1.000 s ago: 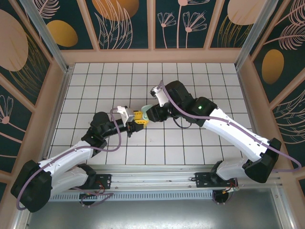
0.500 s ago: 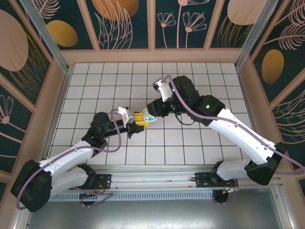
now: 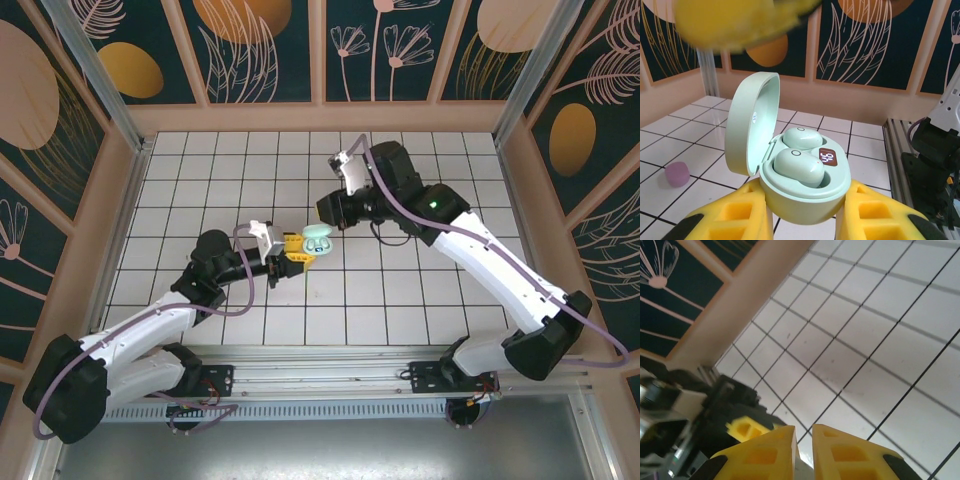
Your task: Insert the wireless bluetooth earbuds into the charging case
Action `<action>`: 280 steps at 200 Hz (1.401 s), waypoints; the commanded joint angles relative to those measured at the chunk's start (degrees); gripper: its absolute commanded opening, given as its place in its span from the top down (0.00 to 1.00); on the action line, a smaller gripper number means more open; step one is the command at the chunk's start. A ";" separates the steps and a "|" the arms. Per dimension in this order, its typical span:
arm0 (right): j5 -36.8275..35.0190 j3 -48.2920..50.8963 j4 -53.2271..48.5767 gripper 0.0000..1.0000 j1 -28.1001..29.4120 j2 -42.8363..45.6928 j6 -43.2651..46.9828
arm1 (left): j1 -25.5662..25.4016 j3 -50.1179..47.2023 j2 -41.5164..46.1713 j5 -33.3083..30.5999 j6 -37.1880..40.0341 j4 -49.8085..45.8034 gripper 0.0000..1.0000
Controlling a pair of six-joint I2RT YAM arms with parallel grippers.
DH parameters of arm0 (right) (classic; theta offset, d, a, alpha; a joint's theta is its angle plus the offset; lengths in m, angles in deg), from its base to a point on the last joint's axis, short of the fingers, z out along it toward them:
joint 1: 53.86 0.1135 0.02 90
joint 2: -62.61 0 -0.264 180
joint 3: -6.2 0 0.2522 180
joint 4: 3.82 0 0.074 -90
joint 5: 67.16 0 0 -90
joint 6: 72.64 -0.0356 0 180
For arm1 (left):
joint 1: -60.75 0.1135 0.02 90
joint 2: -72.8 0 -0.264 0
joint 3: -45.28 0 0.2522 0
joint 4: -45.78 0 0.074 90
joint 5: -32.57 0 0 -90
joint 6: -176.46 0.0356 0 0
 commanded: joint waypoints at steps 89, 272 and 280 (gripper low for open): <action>4.38 20.34 15.10 0.52 -1.14 15.78 -15.96 | -0.22 3.08 -4.08 -0.83 -3.65 5.38 0.99; 22.32 35.46 47.14 0.76 -5.81 14.70 -40.22 | -0.22 0.16 -2.43 -1.45 -8.34 13.93 0.96; 22.21 35.55 47.28 0.79 -5.81 14.60 -40.21 | -0.22 0.01 -2.40 -1.69 -8.33 13.64 0.94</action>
